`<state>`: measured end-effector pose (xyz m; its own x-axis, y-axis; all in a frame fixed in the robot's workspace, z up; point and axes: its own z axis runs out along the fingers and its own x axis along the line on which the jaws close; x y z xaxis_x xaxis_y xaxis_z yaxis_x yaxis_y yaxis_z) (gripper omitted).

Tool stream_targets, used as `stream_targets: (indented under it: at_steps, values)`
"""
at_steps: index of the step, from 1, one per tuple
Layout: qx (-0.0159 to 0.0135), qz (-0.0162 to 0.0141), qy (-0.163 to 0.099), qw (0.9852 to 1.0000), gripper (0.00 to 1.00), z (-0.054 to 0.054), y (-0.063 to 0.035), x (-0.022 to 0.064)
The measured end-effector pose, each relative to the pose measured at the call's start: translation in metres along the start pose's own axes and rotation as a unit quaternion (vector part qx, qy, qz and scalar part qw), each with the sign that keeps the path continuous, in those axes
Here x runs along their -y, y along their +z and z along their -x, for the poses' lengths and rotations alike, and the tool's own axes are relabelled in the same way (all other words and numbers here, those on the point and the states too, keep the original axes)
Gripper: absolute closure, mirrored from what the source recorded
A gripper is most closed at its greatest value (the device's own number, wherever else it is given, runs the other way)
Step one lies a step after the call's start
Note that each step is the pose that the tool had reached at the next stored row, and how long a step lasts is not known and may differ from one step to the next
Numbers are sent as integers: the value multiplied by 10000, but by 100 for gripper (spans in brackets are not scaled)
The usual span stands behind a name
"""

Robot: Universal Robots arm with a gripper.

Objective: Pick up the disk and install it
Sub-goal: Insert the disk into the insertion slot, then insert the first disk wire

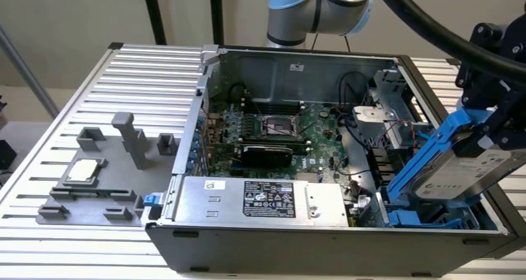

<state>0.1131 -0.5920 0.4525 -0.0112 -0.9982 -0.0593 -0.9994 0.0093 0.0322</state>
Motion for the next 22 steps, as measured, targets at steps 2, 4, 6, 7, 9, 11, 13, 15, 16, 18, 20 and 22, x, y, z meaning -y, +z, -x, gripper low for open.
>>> stream_targets:
  at_steps: [2, 4, 6, 7, 9, 11, 13, 15, 16, 18, 20, 22]
  values:
    - [0, -1, 0, 10000, 100, -1, 14, 1]
    - [0, -5, -1, 10000, 100, -2, 33, 0]
    - [0, -11, -1, 10000, 100, -3, 52, -6]
    - [1, -13, -1, 10000, 100, -4, 61, -11]
    - [1, -16, -2, 10000, 100, -5, 73, -21]
    - [0, -19, -7, 10000, 100, -5, 85, -23]
    - [-1, -23, -23, 10000, 100, -6, 98, -24]
    - [-3, -25, -47, 10000, 100, -6, 111, -23]
    - [-2, -25, -60, 10000, 100, -7, 119, -23]
    - [-3, -27, -83, 10000, 100, -8, 134, -23]
    - [-3, -32, -98, 9999, 100, -9, 156, -23]
    - [-2, -39, -105, 9999, 100, -9, 179, -23]
